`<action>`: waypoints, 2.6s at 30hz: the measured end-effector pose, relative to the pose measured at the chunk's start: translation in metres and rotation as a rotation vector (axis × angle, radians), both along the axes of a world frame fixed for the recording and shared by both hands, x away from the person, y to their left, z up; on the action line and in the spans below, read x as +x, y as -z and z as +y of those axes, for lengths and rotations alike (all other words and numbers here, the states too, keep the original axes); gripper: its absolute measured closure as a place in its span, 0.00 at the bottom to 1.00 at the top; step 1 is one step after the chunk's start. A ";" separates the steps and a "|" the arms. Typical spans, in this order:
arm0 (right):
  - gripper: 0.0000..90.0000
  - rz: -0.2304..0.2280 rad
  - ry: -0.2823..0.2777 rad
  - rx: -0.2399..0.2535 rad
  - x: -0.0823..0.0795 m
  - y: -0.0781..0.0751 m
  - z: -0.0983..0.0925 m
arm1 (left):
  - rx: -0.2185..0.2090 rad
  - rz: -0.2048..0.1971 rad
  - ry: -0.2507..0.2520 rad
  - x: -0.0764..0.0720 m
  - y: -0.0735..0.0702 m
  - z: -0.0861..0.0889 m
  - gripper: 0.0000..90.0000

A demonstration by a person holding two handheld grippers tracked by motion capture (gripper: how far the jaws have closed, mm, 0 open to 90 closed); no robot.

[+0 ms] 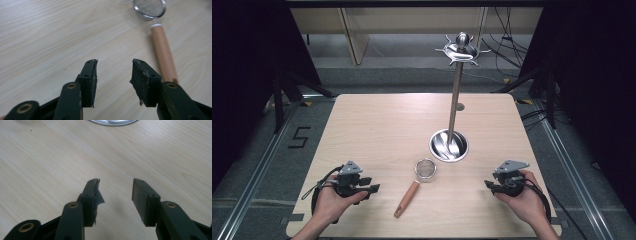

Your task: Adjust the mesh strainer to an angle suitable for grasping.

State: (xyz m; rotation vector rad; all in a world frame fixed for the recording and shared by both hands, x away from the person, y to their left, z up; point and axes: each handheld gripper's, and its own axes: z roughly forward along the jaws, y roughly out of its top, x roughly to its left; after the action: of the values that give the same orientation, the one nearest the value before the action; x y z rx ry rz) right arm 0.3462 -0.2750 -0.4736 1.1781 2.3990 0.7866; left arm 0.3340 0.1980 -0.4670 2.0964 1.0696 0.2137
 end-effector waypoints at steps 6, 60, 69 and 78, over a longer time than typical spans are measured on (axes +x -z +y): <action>0.63 -0.004 -0.001 -0.002 0.000 0.000 0.000 | -0.027 0.019 0.110 -0.008 -0.008 -0.023 0.79; 0.63 -0.003 -0.008 0.015 0.000 0.000 0.001 | 0.373 0.250 -0.014 0.122 0.017 -0.056 0.99; 0.63 0.000 -0.011 0.022 0.000 0.001 0.001 | 0.334 0.225 -0.113 0.147 0.017 -0.051 0.89; 0.62 -0.007 -0.016 0.025 -0.001 0.001 -0.001 | 0.180 0.283 -0.275 0.132 0.008 -0.048 0.53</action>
State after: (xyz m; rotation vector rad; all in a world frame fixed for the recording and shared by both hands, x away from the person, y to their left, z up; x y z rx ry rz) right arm 0.3452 -0.2762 -0.4745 1.1652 2.4026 0.8262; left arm 0.4656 0.1497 -0.4749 2.1763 1.5620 0.1533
